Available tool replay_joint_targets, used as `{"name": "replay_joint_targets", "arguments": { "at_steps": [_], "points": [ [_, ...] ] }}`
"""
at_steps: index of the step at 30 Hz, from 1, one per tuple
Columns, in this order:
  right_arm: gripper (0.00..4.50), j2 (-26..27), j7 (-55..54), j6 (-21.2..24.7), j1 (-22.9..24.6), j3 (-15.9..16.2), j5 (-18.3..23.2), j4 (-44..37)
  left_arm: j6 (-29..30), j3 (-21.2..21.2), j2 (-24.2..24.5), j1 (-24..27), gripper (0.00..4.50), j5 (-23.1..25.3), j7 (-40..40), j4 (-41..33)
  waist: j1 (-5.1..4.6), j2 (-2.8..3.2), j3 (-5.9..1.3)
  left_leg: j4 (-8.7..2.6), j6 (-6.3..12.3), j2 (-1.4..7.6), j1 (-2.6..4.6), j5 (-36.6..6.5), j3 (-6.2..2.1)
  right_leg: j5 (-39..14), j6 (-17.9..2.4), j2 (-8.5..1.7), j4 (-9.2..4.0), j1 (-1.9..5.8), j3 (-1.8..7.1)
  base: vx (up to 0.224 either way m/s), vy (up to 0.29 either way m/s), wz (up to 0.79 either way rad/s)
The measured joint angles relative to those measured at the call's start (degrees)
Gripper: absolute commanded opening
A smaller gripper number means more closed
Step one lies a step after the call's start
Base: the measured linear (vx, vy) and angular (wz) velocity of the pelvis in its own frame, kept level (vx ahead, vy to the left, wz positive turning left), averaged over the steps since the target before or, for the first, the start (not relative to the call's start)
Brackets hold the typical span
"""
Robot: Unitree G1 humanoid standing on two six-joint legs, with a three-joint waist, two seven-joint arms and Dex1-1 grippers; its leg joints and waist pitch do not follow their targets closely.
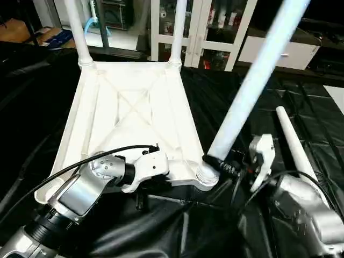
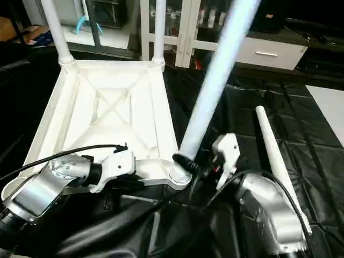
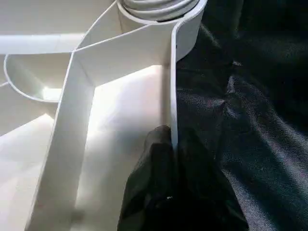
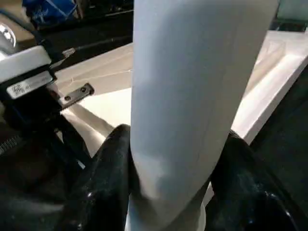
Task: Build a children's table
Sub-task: Insert table leg to table base
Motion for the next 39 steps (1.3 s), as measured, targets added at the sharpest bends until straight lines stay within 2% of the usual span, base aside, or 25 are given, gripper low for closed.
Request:
{"name": "replay_joint_targets", "arguments": {
  "at_steps": [12,16,19,24,31,39],
  "points": [
    [1.88,-3.4,0.2,0.3,0.0,2.2,-1.2,-2.1,-0.2,-0.1,0.0,0.0,0.03,0.3,0.0,0.2,-0.03,-0.08,-0.09,-0.53,0.0,0.0,0.02,0.0,0.01,-0.2,0.3,0.01,-0.35,0.19,0.0,0.0,0.0,0.0],
    [1.88,-3.8,1.2,0.3,1.5,2.5,-1.2,-2.5,-0.1,-0.5,0.0,0.5,0.03,0.3,-0.3,0.2,0.03,-0.2,-0.82,-0.86,-0.01,0.0,0.06,0.0,0.04,-0.1,0.1,0.03,-0.6,0.35,-0.02,0.0,0.0,0.0],
    [1.88,-4.1,0.7,-0.2,1.5,3.7,-3.3,-2.5,-0.1,-0.8,0.0,0.7,0.03,0.4,-0.2,0.5,-0.13,-0.42,-1.26,-0.95,-0.02,0.0,0.34,0.0,0.04,-0.1,0.1,0.04,-0.77,0.64,-0.04,0.0,0.0,0.0],
    [1.88,-3.3,-2.2,-0.7,1.1,5.3,-5.0,-1.7,0.0,-0.8,0.0,0.7,0.03,0.9,0.0,1.3,-0.39,-0.83,-1.23,-0.98,-0.07,-0.01,1.05,0.0,-0.05,-0.8,0.8,0.04,-0.96,0.91,-0.03,0.0,0.0,0.0],
    [1.88,-1.7,-2.9,0.3,-1.6,6.1,-5.4,0.4,0.0,-0.3,0.7,0.7,0.03,0.9,0.1,1.7,-1.82,-0.79,-1.25,-1.06,-0.06,-0.08,0.95,0.0,-0.23,-0.9,0.8,0.06,-1.73,0.95,-0.08,0.0,0.0,0.0],
    [1.86,-1.2,-2.9,0.5,-3.2,6.3,-5.4,2.0,0.0,-0.1,0.7,0.5,0.0,1.2,0.5,2.0,-1.96,-1.0,-1.14,-1.05,-0.05,-0.11,0.98,0.0,-0.22,-0.9,0.8,0.05,-1.77,0.87,-0.04,0.0,0.0,0.0]
  ]
}}
